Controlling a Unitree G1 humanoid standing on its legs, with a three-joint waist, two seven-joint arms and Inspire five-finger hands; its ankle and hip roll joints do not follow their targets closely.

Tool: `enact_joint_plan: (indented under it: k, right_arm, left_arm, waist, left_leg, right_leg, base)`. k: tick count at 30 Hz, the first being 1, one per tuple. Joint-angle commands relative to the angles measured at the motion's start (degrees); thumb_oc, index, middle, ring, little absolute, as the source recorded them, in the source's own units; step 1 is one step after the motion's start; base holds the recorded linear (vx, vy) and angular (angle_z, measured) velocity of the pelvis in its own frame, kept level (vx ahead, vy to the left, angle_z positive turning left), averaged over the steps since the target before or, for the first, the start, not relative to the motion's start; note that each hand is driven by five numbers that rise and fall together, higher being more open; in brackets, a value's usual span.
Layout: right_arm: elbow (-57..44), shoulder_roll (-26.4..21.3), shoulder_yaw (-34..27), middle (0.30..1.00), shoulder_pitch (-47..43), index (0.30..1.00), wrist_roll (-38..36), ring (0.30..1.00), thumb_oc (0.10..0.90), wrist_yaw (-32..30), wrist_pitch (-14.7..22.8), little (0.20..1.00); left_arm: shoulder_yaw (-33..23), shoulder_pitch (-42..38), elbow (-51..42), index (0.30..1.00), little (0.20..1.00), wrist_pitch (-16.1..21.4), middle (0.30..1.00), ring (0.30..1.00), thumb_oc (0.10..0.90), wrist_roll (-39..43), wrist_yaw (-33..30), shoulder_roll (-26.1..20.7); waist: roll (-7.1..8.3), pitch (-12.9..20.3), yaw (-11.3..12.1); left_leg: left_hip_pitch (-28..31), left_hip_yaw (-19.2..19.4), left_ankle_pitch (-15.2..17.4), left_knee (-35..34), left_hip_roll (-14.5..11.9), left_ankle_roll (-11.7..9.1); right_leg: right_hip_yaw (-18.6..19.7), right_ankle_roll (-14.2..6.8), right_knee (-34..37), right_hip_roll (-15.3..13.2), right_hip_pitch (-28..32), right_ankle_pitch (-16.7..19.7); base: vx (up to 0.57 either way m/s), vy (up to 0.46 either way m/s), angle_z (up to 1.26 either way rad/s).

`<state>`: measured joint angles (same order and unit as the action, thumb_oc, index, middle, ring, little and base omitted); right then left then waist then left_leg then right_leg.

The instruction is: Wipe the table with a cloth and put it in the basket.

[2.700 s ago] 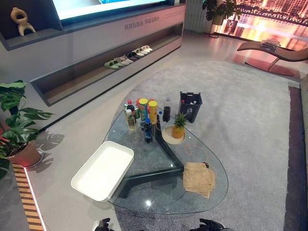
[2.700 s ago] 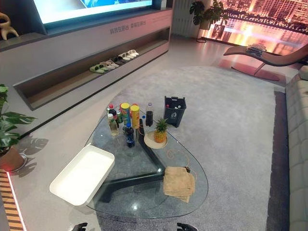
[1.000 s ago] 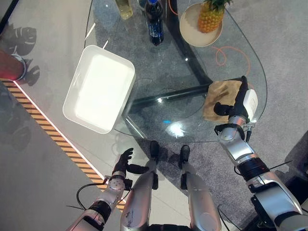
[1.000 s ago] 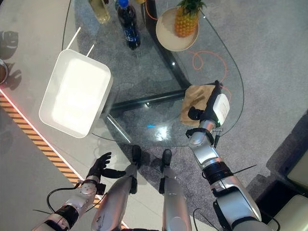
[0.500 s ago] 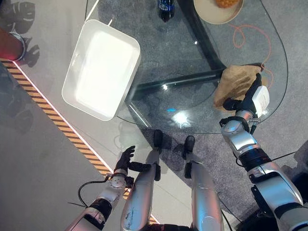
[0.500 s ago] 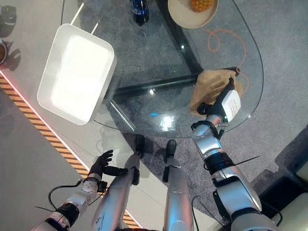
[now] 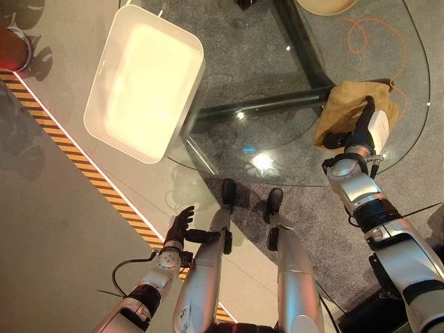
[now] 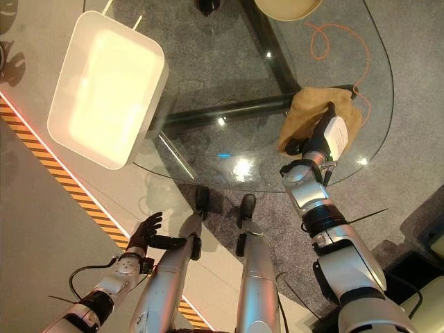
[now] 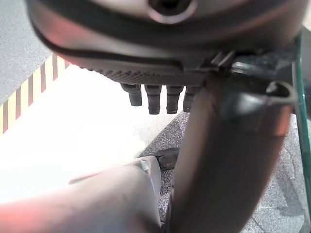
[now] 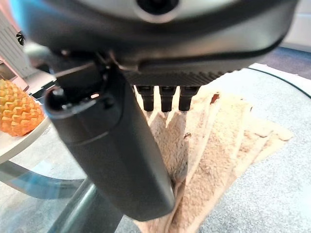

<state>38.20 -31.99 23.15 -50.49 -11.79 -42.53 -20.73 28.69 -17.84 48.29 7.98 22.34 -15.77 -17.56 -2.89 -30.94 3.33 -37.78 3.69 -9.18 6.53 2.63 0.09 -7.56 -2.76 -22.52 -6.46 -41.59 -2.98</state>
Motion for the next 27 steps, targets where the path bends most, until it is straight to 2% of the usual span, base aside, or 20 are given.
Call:
enact_joint_plan:
  k: [1, 15, 19, 20, 21, 22, 23, 24, 27]
  right_arm:
    - [0.0, -6.0, 2.1, 0.9, -4.1, 0.9, -1.3, 0.9, 0.8, -0.4, 2.3, 0.9]
    - [7.4, -5.1, 3.0, 0.9, -11.6, 0.9, -7.0, 0.9, 0.8, -10.0, -0.8, 0.9]
    - [8.6, -4.5, 4.1, 0.9, -13.0, 0.9, -7.0, 0.9, 0.8, -9.1, -0.7, 0.9]
    - [8.6, -4.5, 4.2, 0.865, -13.2, 0.865, -6.9, 0.865, 0.759, -9.0, -0.8, 0.859]
    - [8.5, -4.3, 4.6, 0.773, -13.4, 0.773, -6.9, 0.773, 0.652, -8.6, -1.0, 0.752]
    - [8.7, -4.2, 5.1, 0.519, -13.6, 0.519, -6.9, 0.519, 0.355, -7.9, -1.0, 0.455]
    - [8.7, -4.2, 5.3, 0.385, -13.8, 0.385, -6.9, 0.385, 0.199, -7.7, -1.1, 0.299]
    - [8.7, -4.1, 5.7, 0.3, -14.1, 0.3, -6.8, 0.3, 0.1, -7.7, -1.4, 0.2]
    - [8.9, -4.1, 6.1, 0.3, -14.2, 0.3, -6.7, 0.3, 0.1, -7.3, -1.4, 0.2]
  left_arm:
    - [1.8, 4.1, -2.0, 0.9, 0.9, 0.6, 0.9, 0.9, 0.8, 1.5, -0.9, -0.5]
    - [4.2, 3.1, -3.9, 0.9, 0.9, 1.0, 0.9, 0.9, 0.8, 3.7, -2.6, -0.7]
    - [4.8, 2.8, -4.0, 0.9, 0.9, 1.6, 0.9, 0.9, 0.8, 4.2, -2.5, -0.3]
    - [4.9, 2.9, -4.0, 0.9, 0.9, 1.7, 0.9, 0.9, 0.8, 4.3, -2.6, -0.3]
    - [5.1, 2.9, -4.4, 0.9, 0.9, 1.7, 0.9, 0.9, 0.8, 4.4, -2.7, -0.2]
    - [5.1, 2.9, -4.4, 0.9, 0.9, 2.0, 0.9, 0.9, 0.8, 4.5, -2.7, -0.2]
    - [5.1, 2.9, -4.5, 0.9, 0.9, 2.0, 0.9, 0.9, 0.8, 4.5, -2.6, -0.2]
    - [5.2, 2.9, -4.6, 0.9, 0.9, 2.1, 0.9, 0.9, 0.8, 4.6, -2.6, -0.2]
    - [5.3, 2.9, -4.6, 0.9, 0.9, 2.4, 0.9, 0.9, 0.8, 4.7, -2.5, -0.2]
  waist:
    - [-0.91, 1.1, 1.0]
    - [-2.06, 1.1, 2.3]
    - [-2.73, 1.1, 2.6]
    - [-2.8, 1.1, 2.6]
    - [-2.97, 1.1, 2.7]
    - [-3.09, 1.1, 2.8]
    - [-3.15, 1.1, 2.8]
    - [-3.19, 1.1, 2.9]
    - [-3.1, 1.1, 2.9]
  left_leg:
    - [-4.4, -0.1, 9.7, 11.6, 0.4, -0.8]
    - [-10.9, -1.9, 10.5, 15.3, 1.5, 0.3]
    - [-11.9, -2.3, 10.5, 15.6, 1.9, 0.5]
    - [-12.0, -2.3, 10.5, 15.7, 1.9, 0.5]
    - [-12.3, -2.4, 10.4, 15.7, 2.0, 0.4]
    - [-12.7, -2.4, 10.4, 15.9, 2.1, 0.4]
    - [-12.8, -2.5, 10.4, 16.0, 2.1, 0.4]
    - [-12.9, -2.5, 10.4, 16.0, 2.1, 0.4]
    - [-12.9, -2.5, 10.3, 16.0, 2.1, 0.4]
  right_leg:
    - [-1.2, -1.7, 4.6, -0.3, -1.6, 5.1]
    - [-0.7, -2.1, 3.0, -0.9, -8.0, 6.1]
    - [-0.6, -2.1, 2.8, -1.1, -9.1, 6.2]
    - [-0.5, -2.1, 2.8, -1.1, -9.2, 6.2]
    - [-0.4, -2.1, 2.8, -1.2, -9.5, 6.2]
    - [-0.4, -2.1, 2.6, -1.2, -9.9, 6.2]
    - [-0.4, -2.1, 2.5, -1.2, -10.1, 6.2]
    - [-0.5, -2.1, 2.5, -1.3, -10.1, 6.2]
    - [-0.5, -2.1, 2.5, -1.3, -10.1, 6.2]
  base:
    - [0.05, 0.019, 0.06]
    - [0.04, 0.027, 0.04]
    - [0.02, 0.04, 0.01]
    - [0.01, 0.035, -0.02]
    - [0.02, 0.032, -0.03]
    - [0.0, 0.0, 0.0]
    - [0.0, 0.0, 0.0]
    - [0.0, 0.0, 0.0]
    - [0.0, 0.002, 0.02]
